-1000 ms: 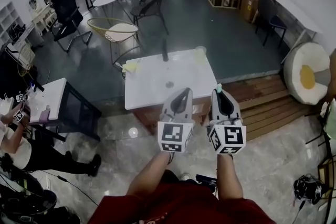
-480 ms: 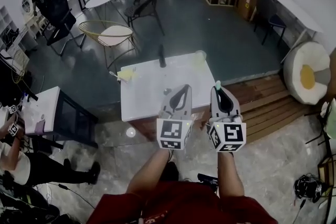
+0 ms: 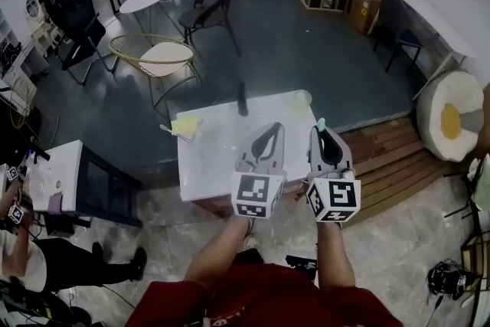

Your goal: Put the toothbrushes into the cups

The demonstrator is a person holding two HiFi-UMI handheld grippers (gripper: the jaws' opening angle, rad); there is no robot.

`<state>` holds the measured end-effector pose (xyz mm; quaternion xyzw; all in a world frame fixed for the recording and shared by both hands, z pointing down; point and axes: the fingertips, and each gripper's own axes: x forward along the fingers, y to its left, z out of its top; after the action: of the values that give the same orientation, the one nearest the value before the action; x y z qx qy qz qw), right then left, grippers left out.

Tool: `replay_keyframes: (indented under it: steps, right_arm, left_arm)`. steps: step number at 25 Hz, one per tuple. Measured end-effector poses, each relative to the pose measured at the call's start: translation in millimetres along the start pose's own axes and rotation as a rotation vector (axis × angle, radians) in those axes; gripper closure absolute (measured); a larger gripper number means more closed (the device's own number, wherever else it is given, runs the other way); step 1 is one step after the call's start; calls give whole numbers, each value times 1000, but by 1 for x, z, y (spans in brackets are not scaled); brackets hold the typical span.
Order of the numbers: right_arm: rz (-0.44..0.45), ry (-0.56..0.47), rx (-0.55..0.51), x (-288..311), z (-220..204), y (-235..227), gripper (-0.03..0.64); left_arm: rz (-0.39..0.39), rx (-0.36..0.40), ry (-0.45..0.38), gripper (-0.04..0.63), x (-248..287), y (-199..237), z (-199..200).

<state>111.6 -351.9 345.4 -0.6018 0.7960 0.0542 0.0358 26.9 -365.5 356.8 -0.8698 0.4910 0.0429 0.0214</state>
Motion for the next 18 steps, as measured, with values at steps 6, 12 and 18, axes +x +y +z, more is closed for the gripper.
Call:
replay_keyframes:
  steps: [6,12,18]
  right_arm:
    - [-14,8,-14,44,-5,7,566]
    - [-38,4,-31,74,-6,11,566]
    - [-61,12,-32,92,-14,0,566]
  left_arm:
    - [-21,-22,-14,568,26,34,1]
    - [-48,-39,-19,568,46,59,-4]
    - [-69,-57,-10,568,69,67,-13]
